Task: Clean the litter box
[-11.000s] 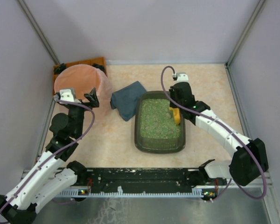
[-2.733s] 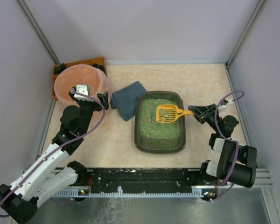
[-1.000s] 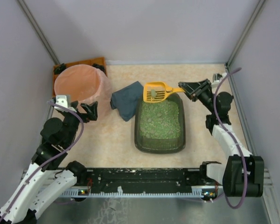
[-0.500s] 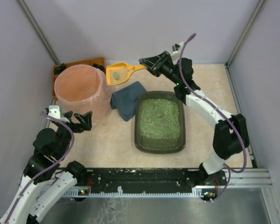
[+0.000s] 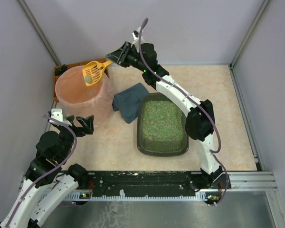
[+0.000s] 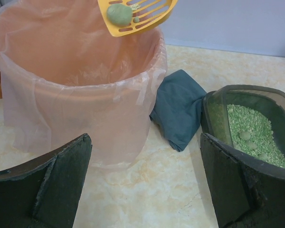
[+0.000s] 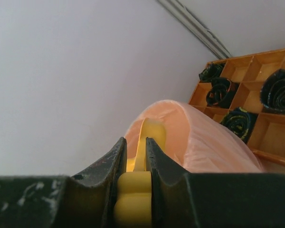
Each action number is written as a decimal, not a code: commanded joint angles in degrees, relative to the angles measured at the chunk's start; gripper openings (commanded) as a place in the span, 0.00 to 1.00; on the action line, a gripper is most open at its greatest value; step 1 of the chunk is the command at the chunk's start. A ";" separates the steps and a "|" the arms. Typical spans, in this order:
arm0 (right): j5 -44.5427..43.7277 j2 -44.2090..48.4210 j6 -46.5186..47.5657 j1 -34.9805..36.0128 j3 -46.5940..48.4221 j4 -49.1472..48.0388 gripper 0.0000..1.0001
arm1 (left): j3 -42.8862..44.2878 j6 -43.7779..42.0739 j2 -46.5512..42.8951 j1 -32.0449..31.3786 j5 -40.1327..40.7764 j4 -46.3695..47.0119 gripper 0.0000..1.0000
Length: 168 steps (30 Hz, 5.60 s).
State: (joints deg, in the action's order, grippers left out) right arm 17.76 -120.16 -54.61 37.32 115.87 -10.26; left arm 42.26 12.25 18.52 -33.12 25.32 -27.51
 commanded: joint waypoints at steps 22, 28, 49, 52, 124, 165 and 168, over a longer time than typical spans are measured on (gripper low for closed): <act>3.46 7.46 32.49 6.48 11.90 10.27 0.00 | -0.88 -1.37 0.60 -0.01 -1.22 2.03 1.00; 1.23 22.62 29.01 3.19 -5.55 8.28 0.00 | -1.65 -4.73 4.21 -0.01 -5.45 8.84 1.00; -25.76 59.79 35.93 -7.47 -47.53 33.36 0.00 | -5.32 -3.52 14.56 0.07 -10.24 19.62 1.00; -28.04 57.74 36.58 -8.10 -48.56 35.24 0.00 | -5.35 -3.58 14.57 0.00 -10.04 19.77 1.00; 14.29 45.64 -1.19 -26.96 -88.24 -20.18 0.00 | -5.08 -3.20 18.76 0.60 -14.98 20.68 1.00; 33.48 57.74 -8.52 -54.66 -97.05 -28.95 0.00 | -5.11 -3.04 19.68 1.43 -15.55 20.64 1.00; 34.22 56.15 -12.26 -50.13 -97.49 -35.61 0.00 | -5.36 -3.00 19.70 1.46 -15.43 21.14 1.00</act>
State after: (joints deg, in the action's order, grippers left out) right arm 50.63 -64.03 -64.12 -16.19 18.26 -37.87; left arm 37.01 8.97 38.52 -32.01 10.39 -8.40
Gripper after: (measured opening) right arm 0.208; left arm 0.998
